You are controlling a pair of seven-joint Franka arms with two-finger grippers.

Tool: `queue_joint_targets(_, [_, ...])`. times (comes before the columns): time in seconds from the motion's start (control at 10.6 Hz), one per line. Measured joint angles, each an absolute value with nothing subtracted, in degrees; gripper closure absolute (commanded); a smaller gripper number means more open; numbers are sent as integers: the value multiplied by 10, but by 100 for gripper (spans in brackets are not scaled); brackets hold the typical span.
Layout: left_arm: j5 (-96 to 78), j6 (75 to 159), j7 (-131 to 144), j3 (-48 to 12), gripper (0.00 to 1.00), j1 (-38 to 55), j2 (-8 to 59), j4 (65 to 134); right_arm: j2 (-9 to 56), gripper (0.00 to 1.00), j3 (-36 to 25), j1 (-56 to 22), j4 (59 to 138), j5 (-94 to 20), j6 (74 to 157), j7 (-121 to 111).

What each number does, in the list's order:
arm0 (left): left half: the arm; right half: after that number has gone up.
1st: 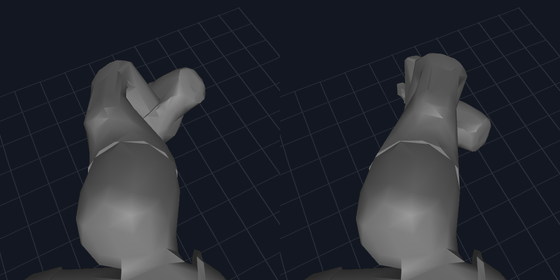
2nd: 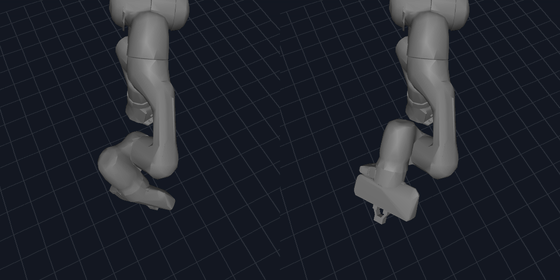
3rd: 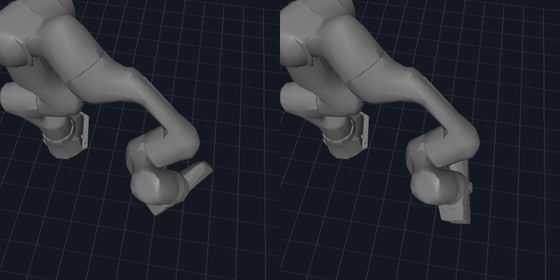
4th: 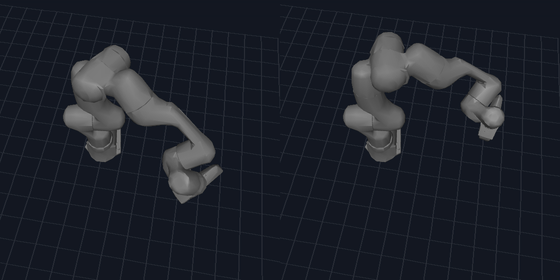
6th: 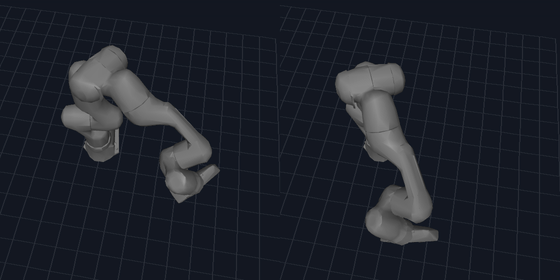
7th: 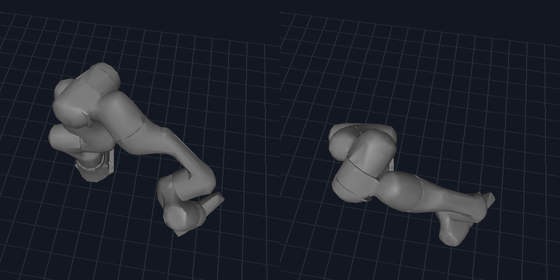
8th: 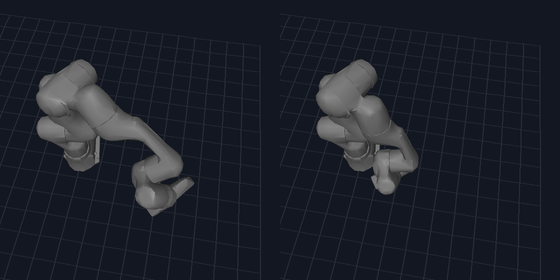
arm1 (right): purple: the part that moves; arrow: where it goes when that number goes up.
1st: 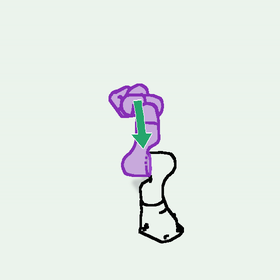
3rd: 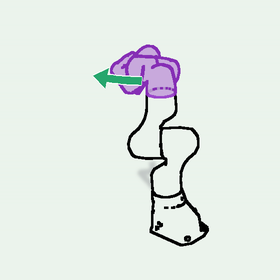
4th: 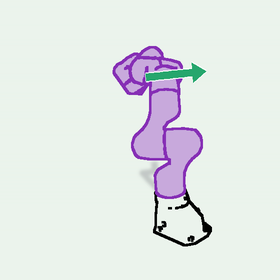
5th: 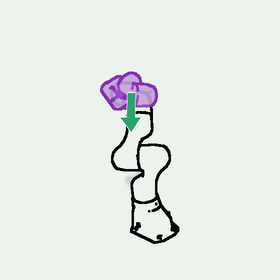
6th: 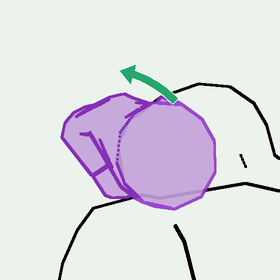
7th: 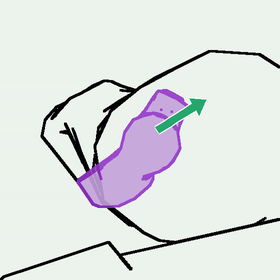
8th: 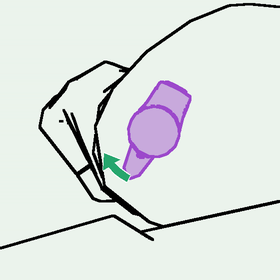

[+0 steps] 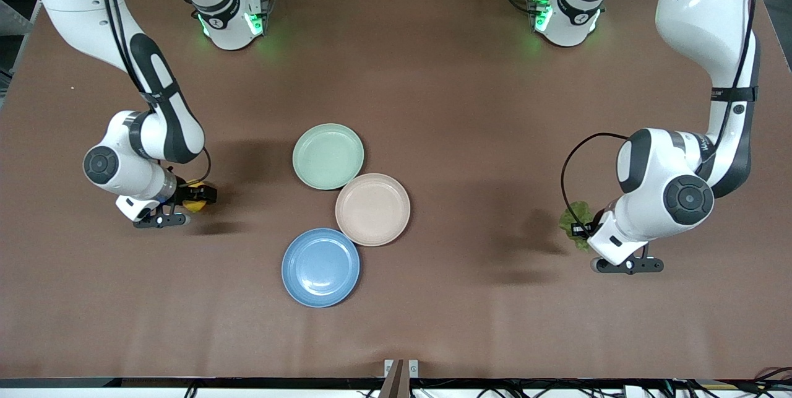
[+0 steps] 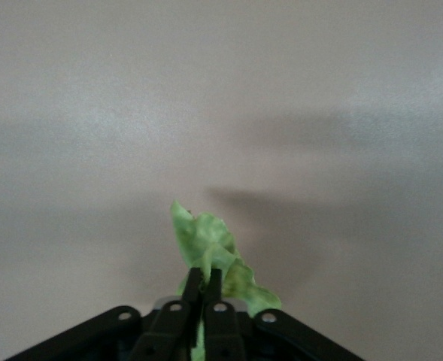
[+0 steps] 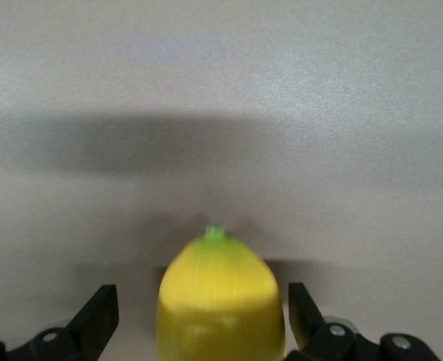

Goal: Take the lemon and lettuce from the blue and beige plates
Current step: 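Lower and release the lettuce and lemon beside the plates with both grippers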

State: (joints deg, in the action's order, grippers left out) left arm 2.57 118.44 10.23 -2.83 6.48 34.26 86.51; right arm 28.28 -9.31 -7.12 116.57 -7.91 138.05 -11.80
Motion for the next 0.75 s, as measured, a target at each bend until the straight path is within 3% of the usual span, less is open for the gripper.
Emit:
queue_joint_targets(0.19, [26,1179,102,-30,0,65,343,875,273,0,-93,-71,1131,-79,1317,-118])
queue_joint_targets(0.47, [26,1173,104,-30,0,58,334,897,257,0,-93,-68,1111,-79,1286,-118])
queue_joint_targets(0.75, [26,1171,106,-30,0,54,285,945,235,0,-94,-57,1071,-79,1202,-118])
